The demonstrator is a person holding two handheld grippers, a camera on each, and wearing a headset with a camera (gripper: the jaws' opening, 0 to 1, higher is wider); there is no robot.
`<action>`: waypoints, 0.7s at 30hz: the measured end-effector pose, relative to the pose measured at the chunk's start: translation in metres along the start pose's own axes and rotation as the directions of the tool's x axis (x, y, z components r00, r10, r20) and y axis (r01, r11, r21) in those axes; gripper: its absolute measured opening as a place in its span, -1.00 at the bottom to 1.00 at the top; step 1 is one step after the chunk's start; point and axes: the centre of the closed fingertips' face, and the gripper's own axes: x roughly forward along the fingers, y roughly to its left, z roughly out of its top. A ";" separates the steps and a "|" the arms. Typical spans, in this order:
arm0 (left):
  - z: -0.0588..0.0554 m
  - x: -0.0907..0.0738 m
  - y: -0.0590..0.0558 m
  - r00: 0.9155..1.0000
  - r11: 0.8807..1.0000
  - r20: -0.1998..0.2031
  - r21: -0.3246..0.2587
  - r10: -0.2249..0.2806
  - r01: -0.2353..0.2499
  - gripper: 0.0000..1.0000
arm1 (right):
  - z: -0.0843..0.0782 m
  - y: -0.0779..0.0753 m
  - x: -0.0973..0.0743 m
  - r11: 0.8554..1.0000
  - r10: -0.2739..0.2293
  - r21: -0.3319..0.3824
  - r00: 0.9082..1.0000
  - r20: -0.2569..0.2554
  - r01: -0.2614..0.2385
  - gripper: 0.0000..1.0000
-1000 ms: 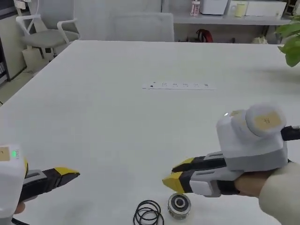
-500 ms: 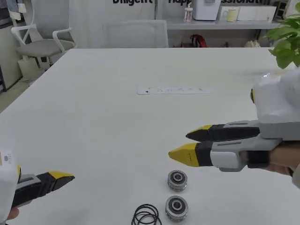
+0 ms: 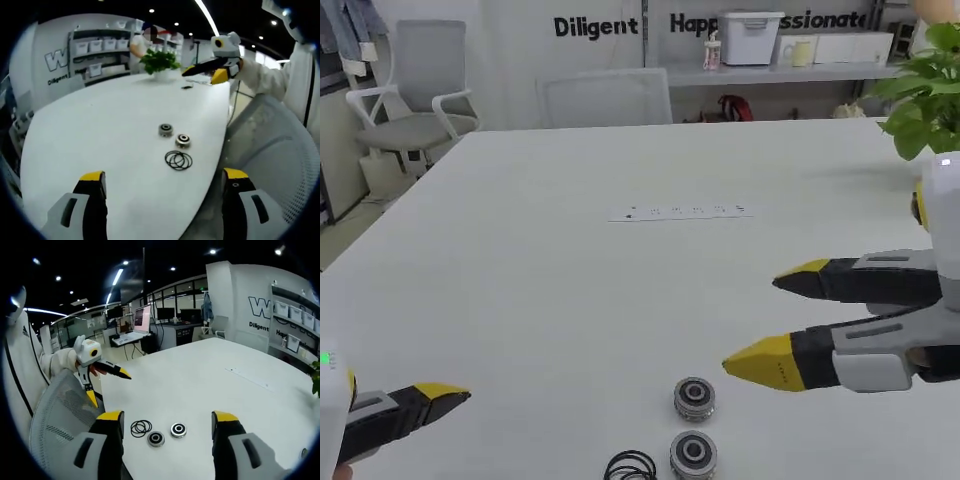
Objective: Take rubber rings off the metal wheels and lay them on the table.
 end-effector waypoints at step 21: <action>-0.009 -0.011 -0.005 0.998 0.996 0.011 -0.054 0.065 -0.064 0.90 | -0.087 -0.019 -0.035 0.990 -0.104 0.085 0.986 -0.133 0.116 0.66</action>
